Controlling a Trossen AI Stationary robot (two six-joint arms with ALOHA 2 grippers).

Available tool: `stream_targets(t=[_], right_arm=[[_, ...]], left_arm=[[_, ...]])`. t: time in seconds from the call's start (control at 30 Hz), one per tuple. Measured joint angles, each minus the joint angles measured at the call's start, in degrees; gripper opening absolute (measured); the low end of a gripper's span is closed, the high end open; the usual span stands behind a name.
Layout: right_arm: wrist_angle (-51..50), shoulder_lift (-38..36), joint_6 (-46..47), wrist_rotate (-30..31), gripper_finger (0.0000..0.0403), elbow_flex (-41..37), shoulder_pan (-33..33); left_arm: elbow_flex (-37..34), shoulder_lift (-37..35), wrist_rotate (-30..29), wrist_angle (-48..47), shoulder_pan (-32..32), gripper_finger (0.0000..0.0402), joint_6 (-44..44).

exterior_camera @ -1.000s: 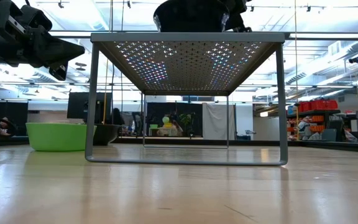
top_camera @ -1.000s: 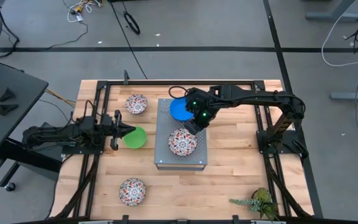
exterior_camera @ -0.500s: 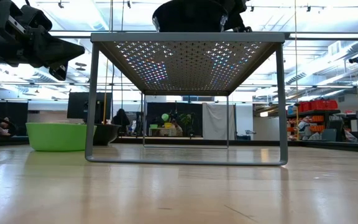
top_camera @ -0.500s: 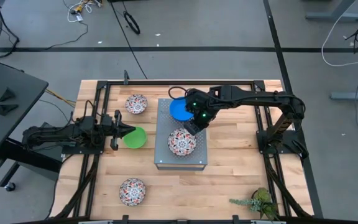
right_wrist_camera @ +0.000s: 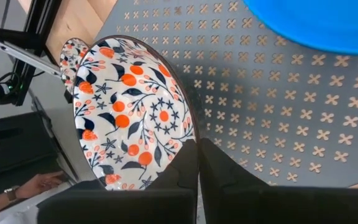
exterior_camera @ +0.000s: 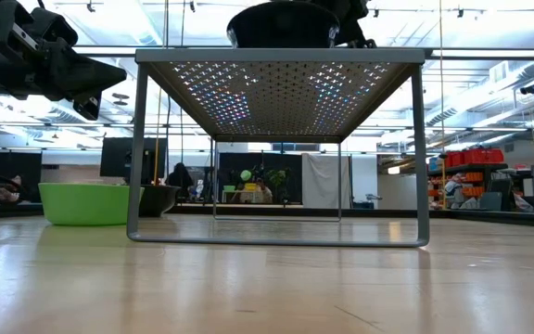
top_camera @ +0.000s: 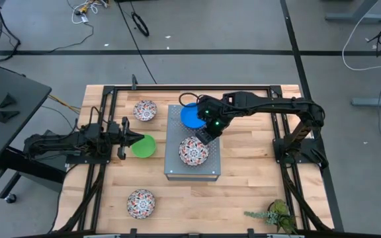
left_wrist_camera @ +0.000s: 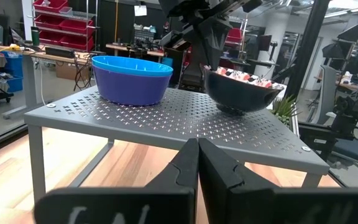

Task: Pick & Place Mini bowls
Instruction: Put the middle white patterned bowl on the shelf

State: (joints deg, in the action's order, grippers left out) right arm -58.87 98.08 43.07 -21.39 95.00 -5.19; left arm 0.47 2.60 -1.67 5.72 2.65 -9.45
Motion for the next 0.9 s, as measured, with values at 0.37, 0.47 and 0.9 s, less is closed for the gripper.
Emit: stream_targets(t=[0.37, 0.47, 0.9], right_arm=[[0.13, 0.00, 0.44, -0.04, 0.0000, 0.00, 0.41], [0.13, 0.00, 0.44, 0.02, 0.0000, 0.00, 0.41], [0.28, 0.00, 0.42, 0.88, 0.0023, 0.00, 0.41]], left_arm=[[0.01, -0.01, -0.01, 0.00, 0.00, 0.0014, 0.00], [0.00, 0.01, 0.00, 0.00, -0.01, 0.0014, 0.00], [0.00, 0.01, 0.00, 0.00, -0.01, 0.0014, 0.00]])
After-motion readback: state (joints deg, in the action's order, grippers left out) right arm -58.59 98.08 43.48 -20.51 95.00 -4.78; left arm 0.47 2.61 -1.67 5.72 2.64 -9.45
